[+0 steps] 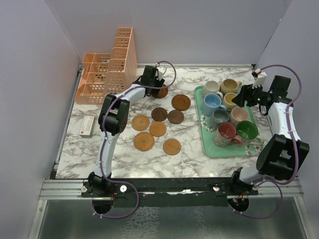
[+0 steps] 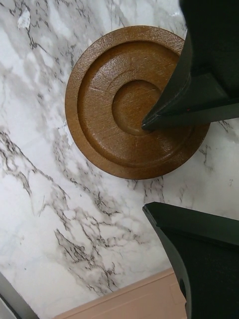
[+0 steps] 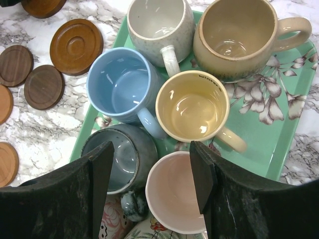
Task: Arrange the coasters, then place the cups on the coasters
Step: Move the coaster to the center of the board.
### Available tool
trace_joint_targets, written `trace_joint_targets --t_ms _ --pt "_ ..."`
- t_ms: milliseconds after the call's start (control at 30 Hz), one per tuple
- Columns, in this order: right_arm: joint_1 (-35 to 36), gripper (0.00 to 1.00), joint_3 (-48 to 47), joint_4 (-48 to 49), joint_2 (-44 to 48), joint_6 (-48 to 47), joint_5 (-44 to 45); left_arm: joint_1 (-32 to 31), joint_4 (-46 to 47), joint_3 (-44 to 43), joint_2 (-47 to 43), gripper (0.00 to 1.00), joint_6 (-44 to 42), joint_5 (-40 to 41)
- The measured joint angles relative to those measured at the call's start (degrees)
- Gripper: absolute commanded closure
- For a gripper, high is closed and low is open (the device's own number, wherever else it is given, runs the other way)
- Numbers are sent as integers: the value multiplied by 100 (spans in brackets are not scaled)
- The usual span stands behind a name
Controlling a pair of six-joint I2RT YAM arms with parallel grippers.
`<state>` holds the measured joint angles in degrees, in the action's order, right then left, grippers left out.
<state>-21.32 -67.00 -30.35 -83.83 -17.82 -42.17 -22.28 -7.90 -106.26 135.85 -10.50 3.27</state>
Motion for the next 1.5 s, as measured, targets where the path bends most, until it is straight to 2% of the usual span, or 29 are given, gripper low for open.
trace_joint_targets --t_ms 500,800,933,1300,1500 --pt "0 36 0 -4 0 -4 -76 61 245 474 -269 36 -339 538" --pt "33 36 0 -4 -13 -26 -76 -13 35 302 -271 24 -328 396" --pt "37 36 0 -7 -17 -46 -76 -293 -118 -31 -271 20 -308 271" --pt "37 36 0 -7 -17 -46 -76 -1421 -459 -850 -243 19 -315 -348" --pt "37 36 0 -7 -17 -46 -76 -1580 -564 -957 -50 19 -284 -479"
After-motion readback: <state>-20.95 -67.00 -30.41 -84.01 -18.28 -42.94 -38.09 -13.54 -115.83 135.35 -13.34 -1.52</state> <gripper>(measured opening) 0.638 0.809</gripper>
